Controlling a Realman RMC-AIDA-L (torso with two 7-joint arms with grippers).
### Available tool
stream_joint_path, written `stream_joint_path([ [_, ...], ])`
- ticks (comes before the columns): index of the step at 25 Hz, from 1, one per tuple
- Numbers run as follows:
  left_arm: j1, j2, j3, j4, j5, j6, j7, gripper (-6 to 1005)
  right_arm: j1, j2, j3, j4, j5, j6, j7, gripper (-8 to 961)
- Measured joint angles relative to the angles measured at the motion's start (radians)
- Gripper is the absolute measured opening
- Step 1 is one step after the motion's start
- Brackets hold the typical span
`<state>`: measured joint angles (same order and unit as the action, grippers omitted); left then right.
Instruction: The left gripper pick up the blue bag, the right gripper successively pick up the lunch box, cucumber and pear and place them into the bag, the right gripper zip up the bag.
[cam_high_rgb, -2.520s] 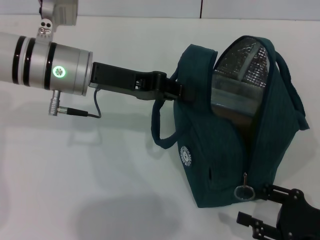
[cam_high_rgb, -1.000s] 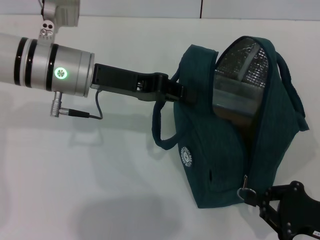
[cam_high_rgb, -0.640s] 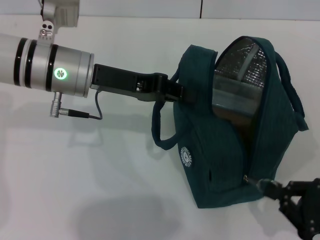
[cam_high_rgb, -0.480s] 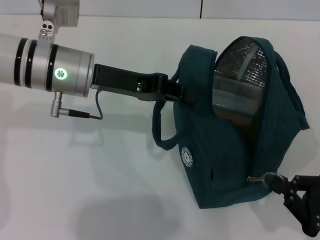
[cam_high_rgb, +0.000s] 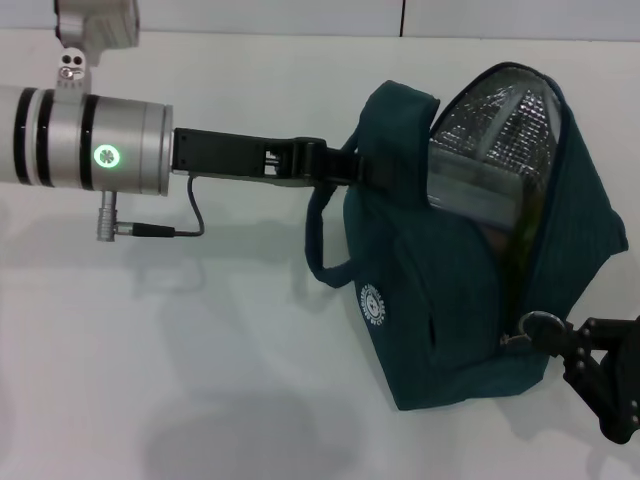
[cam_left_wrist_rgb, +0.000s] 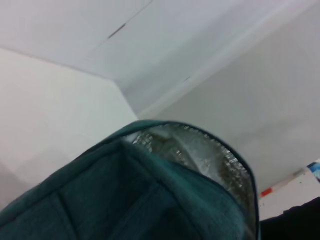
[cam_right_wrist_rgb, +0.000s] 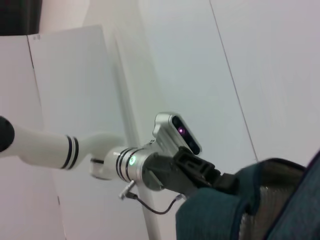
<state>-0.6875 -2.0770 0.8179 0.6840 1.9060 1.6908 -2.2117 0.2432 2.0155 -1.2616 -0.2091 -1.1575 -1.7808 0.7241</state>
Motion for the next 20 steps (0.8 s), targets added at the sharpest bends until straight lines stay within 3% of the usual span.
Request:
stream_joint_path([
  [5, 0.04, 0.0, 0.0, 0.0, -0.106, 0.006, 0.097, 100, 0.004, 0.0, 0.001, -0.004, 0.01, -0.005, 0.002, 6],
  [8, 0.075, 0.0, 0.0, 0.003, -0.198, 0.011, 0.159, 332, 0.005, 0.0, 0.001, -0.006, 0.026, -0.009, 0.0, 7],
  [14, 0.139, -0.003, -0.001, 0.001, -0.279, 0.036, 0.304, 464, 0.012, 0.0, 0.001, -0.011, 0.097, -0.043, -0.008, 8],
  [20, 0.203, -0.009, 0.008, -0.062, -0.35, 0.084, 0.497, 613, 0.067, 0.0, 0.0, -0.013, 0.169, -0.099, -0.018, 8],
])
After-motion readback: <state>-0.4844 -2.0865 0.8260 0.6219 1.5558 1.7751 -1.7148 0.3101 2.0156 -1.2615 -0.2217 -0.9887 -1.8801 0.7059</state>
